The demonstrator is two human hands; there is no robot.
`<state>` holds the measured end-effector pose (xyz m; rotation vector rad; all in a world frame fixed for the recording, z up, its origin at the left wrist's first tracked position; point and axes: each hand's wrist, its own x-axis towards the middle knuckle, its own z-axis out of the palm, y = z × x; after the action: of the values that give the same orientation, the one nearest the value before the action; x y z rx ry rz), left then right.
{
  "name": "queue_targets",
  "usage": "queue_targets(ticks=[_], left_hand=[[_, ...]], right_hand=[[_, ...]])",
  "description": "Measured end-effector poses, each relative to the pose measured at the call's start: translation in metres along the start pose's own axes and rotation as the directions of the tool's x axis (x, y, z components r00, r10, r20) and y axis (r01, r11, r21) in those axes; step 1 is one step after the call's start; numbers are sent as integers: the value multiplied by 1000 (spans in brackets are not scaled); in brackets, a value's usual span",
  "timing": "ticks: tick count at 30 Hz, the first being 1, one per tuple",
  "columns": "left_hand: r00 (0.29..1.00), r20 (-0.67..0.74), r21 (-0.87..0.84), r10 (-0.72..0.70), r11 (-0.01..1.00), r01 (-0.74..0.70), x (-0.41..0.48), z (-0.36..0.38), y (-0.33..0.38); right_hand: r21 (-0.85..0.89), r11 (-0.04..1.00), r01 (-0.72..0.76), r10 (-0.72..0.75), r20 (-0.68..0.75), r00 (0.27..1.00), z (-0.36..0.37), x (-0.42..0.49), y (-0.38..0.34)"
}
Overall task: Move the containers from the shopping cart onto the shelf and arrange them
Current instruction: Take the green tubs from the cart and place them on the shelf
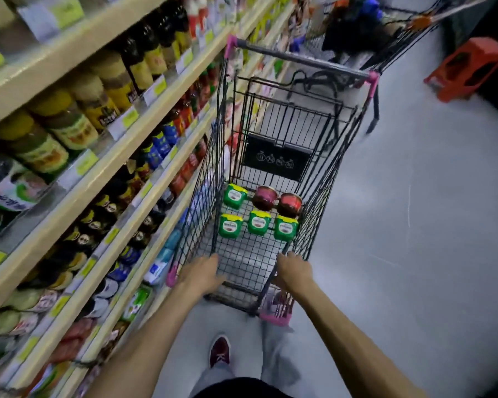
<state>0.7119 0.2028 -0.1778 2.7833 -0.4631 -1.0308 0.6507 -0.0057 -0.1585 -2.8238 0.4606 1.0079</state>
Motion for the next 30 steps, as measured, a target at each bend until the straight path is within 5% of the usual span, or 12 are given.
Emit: queue_targets(ticks=[11, 19, 23, 30], left_hand=[[983, 36, 74, -178, 982, 175, 148, 6, 22], [954, -15, -50, -300, 953, 299, 263, 59, 7], [921, -56, -263, -385, 896, 359, 298, 90, -2], [866, -90, -413, -492, 809, 417, 339, 113, 9]], right_hand=[[-149, 984, 93, -77, 113, 991, -5, 188, 31], [145, 987, -76, 60, 113, 992, 50, 299, 11], [494, 819, -293, 222, 197, 955, 79, 332, -6], [692, 534, -486, 462, 242, 853, 90, 374, -38]])
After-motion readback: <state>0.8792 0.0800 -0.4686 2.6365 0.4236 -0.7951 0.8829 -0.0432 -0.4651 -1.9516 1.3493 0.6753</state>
